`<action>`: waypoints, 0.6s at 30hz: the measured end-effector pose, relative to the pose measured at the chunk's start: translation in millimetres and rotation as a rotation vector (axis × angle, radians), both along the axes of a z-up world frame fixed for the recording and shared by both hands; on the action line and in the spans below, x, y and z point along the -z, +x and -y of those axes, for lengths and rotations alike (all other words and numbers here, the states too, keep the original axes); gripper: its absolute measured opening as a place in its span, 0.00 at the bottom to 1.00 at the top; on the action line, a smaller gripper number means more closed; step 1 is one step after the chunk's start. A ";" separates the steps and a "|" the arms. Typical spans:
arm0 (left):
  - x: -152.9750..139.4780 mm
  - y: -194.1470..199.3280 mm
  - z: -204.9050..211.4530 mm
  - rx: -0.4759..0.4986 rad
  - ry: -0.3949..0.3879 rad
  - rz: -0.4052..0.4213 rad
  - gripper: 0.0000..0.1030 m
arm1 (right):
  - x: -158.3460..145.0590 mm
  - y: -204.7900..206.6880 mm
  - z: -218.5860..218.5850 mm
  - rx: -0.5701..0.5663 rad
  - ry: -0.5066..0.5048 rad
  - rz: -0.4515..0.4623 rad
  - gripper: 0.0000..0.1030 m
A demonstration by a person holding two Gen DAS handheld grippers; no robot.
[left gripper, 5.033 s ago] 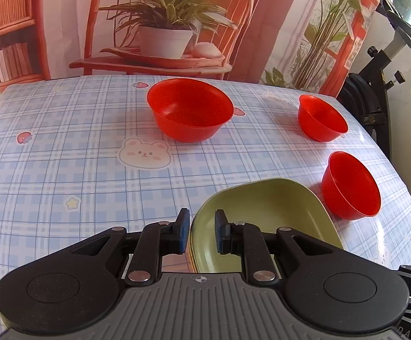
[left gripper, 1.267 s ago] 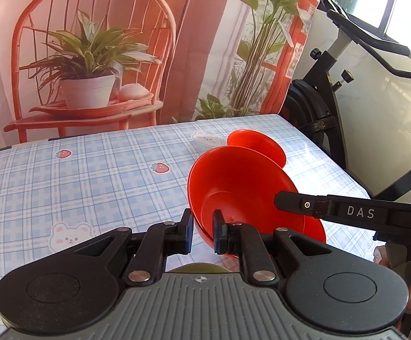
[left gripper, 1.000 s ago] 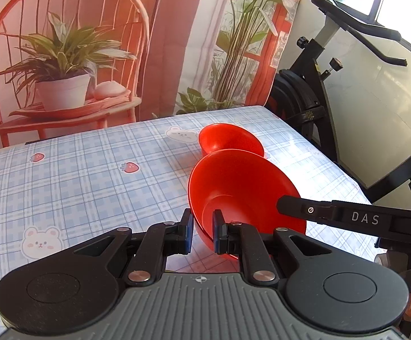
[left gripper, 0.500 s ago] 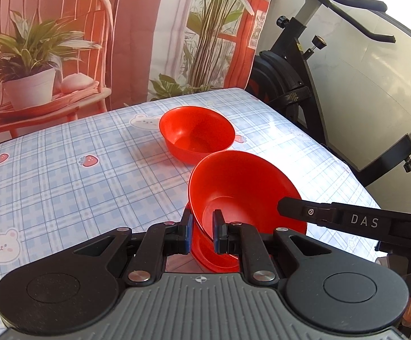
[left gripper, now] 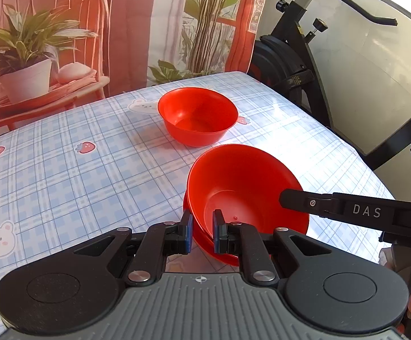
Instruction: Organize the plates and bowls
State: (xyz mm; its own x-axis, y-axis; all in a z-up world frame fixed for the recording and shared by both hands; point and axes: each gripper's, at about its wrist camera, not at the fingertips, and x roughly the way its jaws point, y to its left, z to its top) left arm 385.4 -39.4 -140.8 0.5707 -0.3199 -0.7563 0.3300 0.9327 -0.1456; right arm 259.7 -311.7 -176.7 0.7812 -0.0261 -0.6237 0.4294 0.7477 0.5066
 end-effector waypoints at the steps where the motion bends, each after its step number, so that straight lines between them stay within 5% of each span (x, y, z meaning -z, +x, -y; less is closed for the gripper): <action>1: 0.5 0.0 0.9 0.003 0.008 0.002 0.14 | 0.1 0.1 -0.4 -0.001 -0.006 -0.001 0.10; 16: 9.2 0.4 5.5 0.016 0.071 -0.001 0.17 | 0.8 1.0 -5.7 -0.016 -0.097 -0.008 0.10; 18: 10.4 2.0 5.1 0.008 0.080 -0.008 0.28 | -0.5 0.3 -4.7 -0.010 -0.101 -0.005 0.10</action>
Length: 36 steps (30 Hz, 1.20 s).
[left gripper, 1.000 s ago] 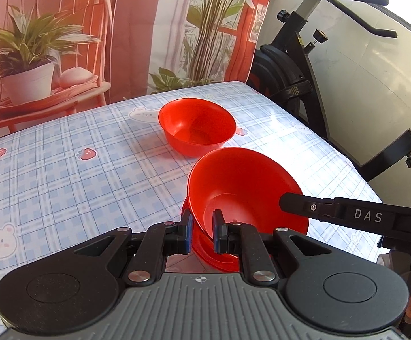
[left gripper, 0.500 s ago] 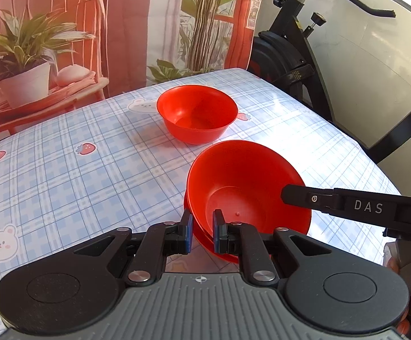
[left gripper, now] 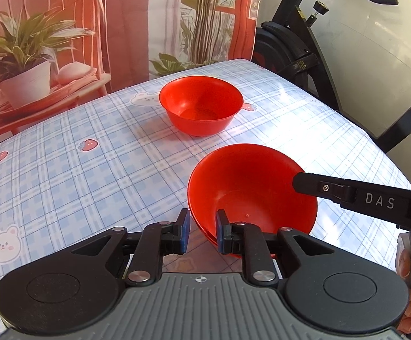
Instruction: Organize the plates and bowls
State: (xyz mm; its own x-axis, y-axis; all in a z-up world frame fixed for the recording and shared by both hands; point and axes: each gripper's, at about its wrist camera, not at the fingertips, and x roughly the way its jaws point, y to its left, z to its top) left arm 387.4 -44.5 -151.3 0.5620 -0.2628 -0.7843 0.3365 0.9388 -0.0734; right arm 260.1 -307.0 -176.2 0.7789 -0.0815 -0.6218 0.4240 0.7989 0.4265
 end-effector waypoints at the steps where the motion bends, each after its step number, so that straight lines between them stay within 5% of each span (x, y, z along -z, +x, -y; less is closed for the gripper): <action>1: -0.2 0.3 -0.7 -0.008 0.008 0.005 0.34 | -0.9 -0.4 0.5 0.007 -0.012 -0.002 0.10; 3: -2.6 -0.4 -3.8 -0.031 0.021 0.032 0.51 | -2.5 -1.4 1.2 0.011 -0.029 0.000 0.10; 19: -54.1 38.1 -34.0 -0.199 -0.147 0.187 0.51 | -26.0 16.6 36.8 -0.007 -0.262 0.036 0.17; 36: 8.2 121.4 -2.5 -0.189 -0.219 -0.006 0.43 | 3.1 118.3 77.4 -0.128 -0.152 0.036 0.17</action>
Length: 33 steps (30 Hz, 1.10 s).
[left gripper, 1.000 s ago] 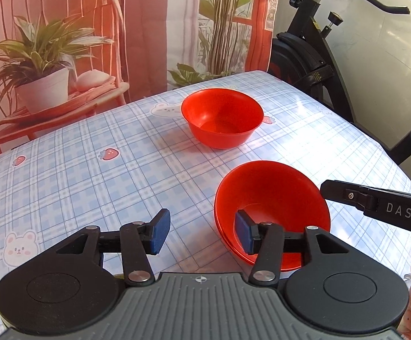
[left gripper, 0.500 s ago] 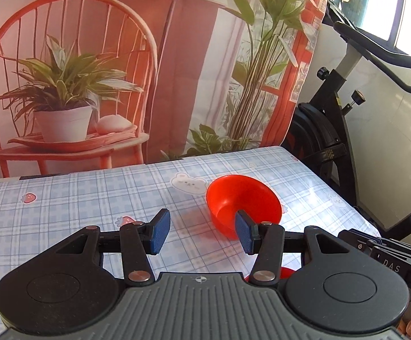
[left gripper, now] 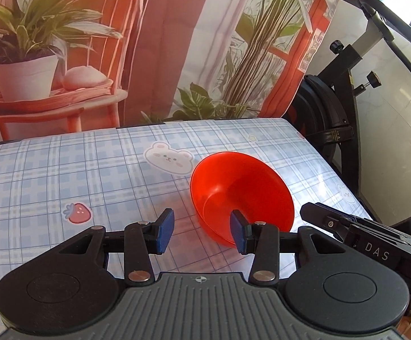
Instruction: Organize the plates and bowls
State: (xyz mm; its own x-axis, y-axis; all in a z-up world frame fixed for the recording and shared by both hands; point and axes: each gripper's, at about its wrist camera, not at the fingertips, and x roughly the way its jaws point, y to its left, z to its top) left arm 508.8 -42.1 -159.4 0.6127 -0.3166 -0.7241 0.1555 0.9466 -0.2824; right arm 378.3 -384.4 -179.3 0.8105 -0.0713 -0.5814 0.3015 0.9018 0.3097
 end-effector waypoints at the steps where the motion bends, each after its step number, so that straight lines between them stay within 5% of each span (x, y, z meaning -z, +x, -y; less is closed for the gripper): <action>1: 3.1 2.5 -0.5 0.000 -0.006 -0.009 0.43 | 0.7 2.6 0.4 -0.003 0.007 0.001 0.18; 10: 11.7 6.3 -2.7 0.030 -0.029 -0.031 0.14 | 11.8 17.6 0.9 -0.018 0.053 -0.029 0.18; 14: 11.3 4.8 -1.8 0.041 -0.033 -0.034 0.14 | 12.3 16.0 -1.4 -0.014 0.059 -0.022 0.08; 33: -40.9 -46.2 -8.4 0.058 -0.022 0.074 0.14 | -39.9 -21.8 -30.0 0.003 0.031 0.044 0.08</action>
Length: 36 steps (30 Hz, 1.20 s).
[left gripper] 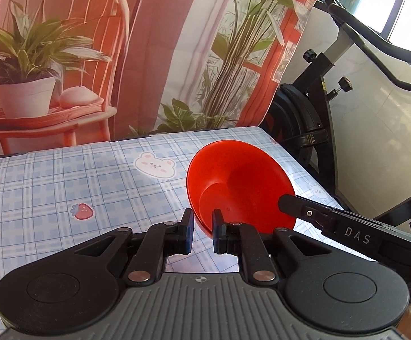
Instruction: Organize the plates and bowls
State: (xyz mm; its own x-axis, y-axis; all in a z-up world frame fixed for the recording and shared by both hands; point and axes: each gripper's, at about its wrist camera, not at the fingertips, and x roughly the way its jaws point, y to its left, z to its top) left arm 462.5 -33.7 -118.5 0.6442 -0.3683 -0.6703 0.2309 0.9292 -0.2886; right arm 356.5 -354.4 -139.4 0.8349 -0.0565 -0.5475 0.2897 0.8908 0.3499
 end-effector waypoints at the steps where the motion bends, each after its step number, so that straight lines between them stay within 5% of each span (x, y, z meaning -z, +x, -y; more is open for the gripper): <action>1: -2.7 -4.0 -1.2 -0.001 0.000 0.006 0.14 | -3.3 -3.0 -2.6 0.000 0.000 0.005 0.08; 19: -26.8 -75.3 -21.3 -0.029 -0.041 0.055 0.14 | -34.5 -59.6 -45.3 0.013 0.026 0.046 0.08; 36: 4.6 -94.8 -8.9 -0.004 -0.030 -0.022 0.14 | 4.8 -101.4 -45.9 0.066 0.093 -0.006 0.08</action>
